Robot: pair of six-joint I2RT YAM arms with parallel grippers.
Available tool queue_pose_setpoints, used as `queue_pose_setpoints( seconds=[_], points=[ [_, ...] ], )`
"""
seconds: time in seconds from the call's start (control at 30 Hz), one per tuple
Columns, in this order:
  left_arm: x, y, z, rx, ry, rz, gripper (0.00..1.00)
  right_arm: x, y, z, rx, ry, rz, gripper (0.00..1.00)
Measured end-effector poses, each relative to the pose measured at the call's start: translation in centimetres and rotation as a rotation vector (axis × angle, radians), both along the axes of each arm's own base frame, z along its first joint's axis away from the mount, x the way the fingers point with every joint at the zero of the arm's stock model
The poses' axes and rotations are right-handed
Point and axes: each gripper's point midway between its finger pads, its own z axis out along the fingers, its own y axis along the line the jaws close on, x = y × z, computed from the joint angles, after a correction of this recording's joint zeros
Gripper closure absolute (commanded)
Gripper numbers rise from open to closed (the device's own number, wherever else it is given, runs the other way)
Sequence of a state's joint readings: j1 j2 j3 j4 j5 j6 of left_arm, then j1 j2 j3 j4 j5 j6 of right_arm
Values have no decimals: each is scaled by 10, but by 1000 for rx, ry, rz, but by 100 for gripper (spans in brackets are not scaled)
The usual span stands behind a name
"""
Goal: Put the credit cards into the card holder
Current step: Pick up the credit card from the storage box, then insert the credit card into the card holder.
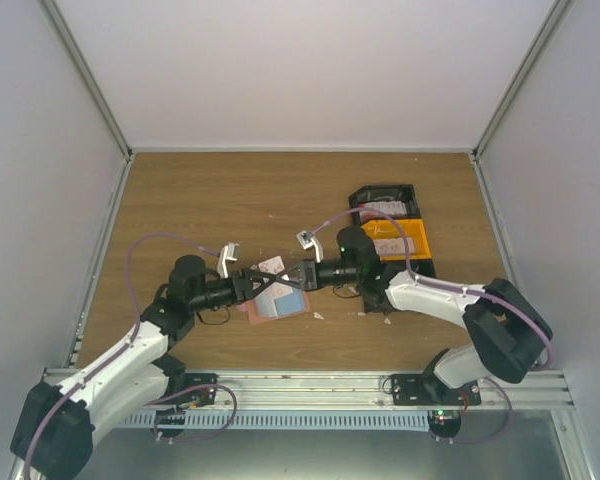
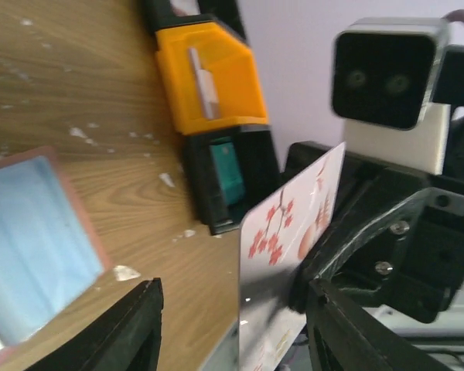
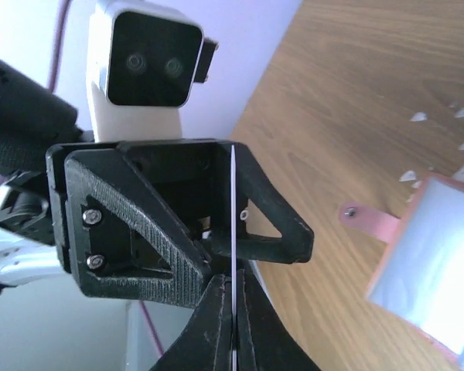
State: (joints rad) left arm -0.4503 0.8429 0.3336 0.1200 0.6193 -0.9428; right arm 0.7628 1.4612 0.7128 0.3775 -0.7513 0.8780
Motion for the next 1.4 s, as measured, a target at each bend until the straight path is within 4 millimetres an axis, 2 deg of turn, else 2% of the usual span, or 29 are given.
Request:
queue_pose_setpoints(
  seconds=[0.17, 0.27, 0.3, 0.4, 0.43, 0.53, 0.57, 0.67, 0.77, 0.9, 1.0, 1.17, 1.27, 1.4],
  points=[
    [-10, -6, 22, -102, -34, -41, 80, -17, 0, 12, 69, 27, 39, 100],
    [-16, -5, 28, -135, -47, -53, 97, -26, -3, 13, 95, 49, 55, 99],
    [-18, -5, 29, -143, -50, -56, 100, -28, -4, 13, 103, 55, 59, 99],
    [-25, -5, 33, -166, -66, -74, 100, -35, -7, 12, 119, 76, 67, 98],
    [-27, -6, 33, -171, -65, -79, 100, -36, -7, 12, 122, 78, 70, 90],
    [-29, -5, 33, -178, -68, -81, 100, -38, -7, 10, 115, 89, 70, 58],
    [-28, -5, 31, -174, -65, -76, 100, -37, -8, 8, 108, 83, 66, 54],
    [-24, -1, 17, -133, -29, -40, 100, -31, -11, 0, 55, 56, 26, 55],
    [-17, 5, -8, -55, 35, 17, 100, -12, -15, -16, -65, 22, -70, 55],
    [-13, 13, -47, 55, 134, 60, 100, 23, -28, -43, -304, -45, -237, 54],
    [-10, 20, -71, 131, 186, 85, 100, 36, -33, -70, -505, -103, -304, 53],
    [-5, 26, -87, 178, 206, 100, 100, 31, -32, -126, -814, -168, -289, 53],
    [-1, 26, -92, 182, 205, 88, 100, 24, -41, -154, -957, -184, -269, 55],
    [3, 25, -100, 182, 206, 64, 100, 28, -43, -157, -1020, -210, -289, 60]
  ],
)
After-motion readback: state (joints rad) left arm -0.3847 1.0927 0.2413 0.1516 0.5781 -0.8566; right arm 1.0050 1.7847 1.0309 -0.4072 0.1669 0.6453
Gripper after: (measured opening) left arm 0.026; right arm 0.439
